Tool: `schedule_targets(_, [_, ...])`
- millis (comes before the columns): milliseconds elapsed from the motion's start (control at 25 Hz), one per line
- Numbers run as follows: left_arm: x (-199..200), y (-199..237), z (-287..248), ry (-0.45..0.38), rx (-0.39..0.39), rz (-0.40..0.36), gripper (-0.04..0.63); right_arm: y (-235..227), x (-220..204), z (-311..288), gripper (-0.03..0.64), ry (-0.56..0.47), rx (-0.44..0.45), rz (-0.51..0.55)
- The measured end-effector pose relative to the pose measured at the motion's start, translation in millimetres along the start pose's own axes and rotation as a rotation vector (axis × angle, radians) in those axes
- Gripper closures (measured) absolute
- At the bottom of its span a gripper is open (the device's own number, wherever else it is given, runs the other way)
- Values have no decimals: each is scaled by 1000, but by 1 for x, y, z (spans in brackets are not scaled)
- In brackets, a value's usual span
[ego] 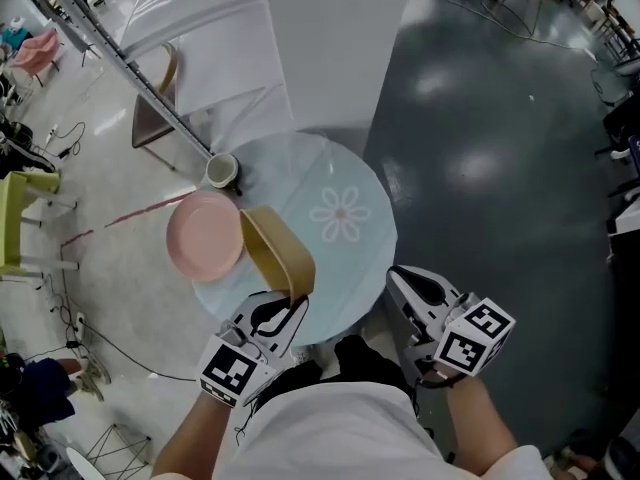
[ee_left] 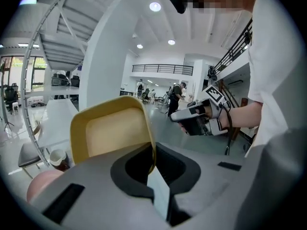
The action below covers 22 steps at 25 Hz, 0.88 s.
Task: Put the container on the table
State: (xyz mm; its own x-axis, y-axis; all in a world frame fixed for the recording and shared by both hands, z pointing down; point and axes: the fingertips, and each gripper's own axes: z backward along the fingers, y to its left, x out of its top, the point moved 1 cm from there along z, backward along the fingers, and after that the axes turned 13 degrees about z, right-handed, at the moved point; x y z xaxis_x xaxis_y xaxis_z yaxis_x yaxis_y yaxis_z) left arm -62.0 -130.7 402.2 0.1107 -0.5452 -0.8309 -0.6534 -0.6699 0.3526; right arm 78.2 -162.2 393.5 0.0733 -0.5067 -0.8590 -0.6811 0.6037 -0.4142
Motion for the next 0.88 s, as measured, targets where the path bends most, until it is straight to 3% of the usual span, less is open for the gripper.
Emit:
schedule_targets(440, [-21,4,-84,205,16,-99,568,-56,-4,6,592,30,7,-38])
schedule_targets(880, [-73,35,-151,463,51,-68,567,-90,-21,5,592,70,6,-87])
